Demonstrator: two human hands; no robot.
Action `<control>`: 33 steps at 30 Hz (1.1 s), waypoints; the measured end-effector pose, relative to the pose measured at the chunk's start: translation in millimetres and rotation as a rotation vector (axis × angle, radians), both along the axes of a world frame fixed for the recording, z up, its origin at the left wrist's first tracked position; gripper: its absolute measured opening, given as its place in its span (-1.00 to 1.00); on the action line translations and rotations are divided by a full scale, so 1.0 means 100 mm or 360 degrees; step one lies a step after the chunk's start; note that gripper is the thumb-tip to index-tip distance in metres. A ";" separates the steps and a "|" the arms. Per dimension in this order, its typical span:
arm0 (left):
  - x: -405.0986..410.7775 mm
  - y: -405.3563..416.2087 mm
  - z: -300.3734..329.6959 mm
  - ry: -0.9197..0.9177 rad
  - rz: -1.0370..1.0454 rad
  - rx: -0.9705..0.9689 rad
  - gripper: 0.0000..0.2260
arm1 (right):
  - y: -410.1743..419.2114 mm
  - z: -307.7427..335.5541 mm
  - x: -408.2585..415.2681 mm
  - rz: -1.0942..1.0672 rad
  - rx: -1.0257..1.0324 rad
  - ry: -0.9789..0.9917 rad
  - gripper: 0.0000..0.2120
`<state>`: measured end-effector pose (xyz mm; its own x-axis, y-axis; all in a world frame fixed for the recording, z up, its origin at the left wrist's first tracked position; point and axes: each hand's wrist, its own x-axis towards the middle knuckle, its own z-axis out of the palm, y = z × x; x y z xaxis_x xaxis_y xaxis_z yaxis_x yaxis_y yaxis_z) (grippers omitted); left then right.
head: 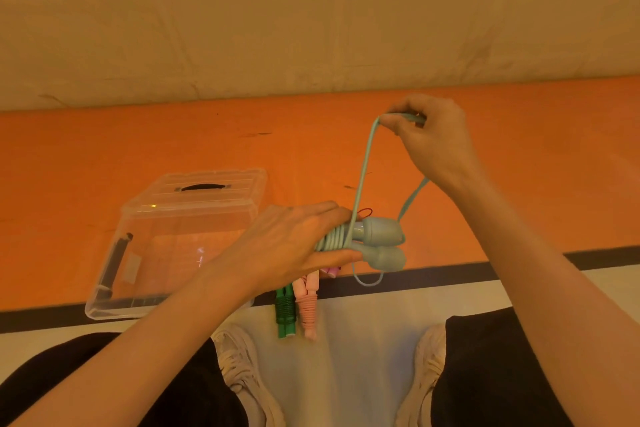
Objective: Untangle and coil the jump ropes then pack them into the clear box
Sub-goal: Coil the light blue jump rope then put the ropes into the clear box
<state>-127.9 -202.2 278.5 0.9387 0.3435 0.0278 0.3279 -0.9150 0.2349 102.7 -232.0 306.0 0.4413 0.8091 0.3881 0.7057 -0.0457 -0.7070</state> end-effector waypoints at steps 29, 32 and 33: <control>0.03 0.07 0.26 -0.0740 0.0133 -0.0381 -0.52 | 0.09 -0.18 0.14 0.0141 -0.0288 0.0435 -0.78; 0.04 0.11 0.25 -0.0807 0.0160 -0.0366 -0.50 | 0.02 -0.20 0.16 0.0189 -0.0407 0.0410 -0.76; 0.04 0.13 0.25 -0.0812 0.0172 -0.0362 -0.50 | 0.00 -0.21 0.17 0.0211 -0.0484 0.0372 -0.74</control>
